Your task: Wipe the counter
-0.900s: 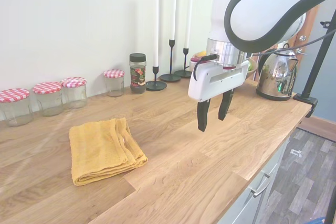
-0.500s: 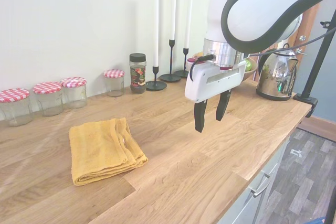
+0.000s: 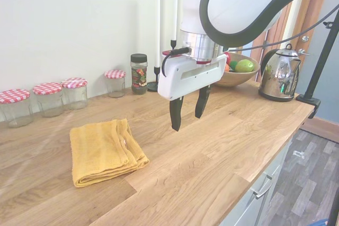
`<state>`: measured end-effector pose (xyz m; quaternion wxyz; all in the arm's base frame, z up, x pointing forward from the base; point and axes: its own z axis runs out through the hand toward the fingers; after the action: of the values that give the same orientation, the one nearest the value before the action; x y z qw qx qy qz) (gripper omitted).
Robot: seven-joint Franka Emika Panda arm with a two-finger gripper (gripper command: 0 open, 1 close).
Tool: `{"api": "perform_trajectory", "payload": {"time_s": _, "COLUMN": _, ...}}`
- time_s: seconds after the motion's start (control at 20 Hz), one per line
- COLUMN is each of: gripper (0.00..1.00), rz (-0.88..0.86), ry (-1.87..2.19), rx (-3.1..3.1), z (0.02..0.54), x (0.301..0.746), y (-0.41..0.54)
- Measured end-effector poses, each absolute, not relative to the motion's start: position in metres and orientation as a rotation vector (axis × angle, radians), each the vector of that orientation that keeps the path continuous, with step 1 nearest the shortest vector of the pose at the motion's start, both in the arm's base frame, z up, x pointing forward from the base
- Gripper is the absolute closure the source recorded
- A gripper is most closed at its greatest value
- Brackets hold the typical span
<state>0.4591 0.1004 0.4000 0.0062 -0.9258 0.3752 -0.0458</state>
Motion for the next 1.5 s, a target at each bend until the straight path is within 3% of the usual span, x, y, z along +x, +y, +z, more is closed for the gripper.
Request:
{"api": "perform_trajectory", "payload": {"time_s": 0.75, "gripper": 0.00, "rz": -0.145, "ry": 1.053, "rx": -2.982, "z": 0.404, "x": 0.522, "y": 0.188}}
{"api": "perform_trajectory", "payload": {"time_s": 1.5, "gripper": 0.00, "rz": -0.094, "ry": 1.038, "rx": -3.044, "z": 0.348, "x": 0.550, "y": 0.192}}
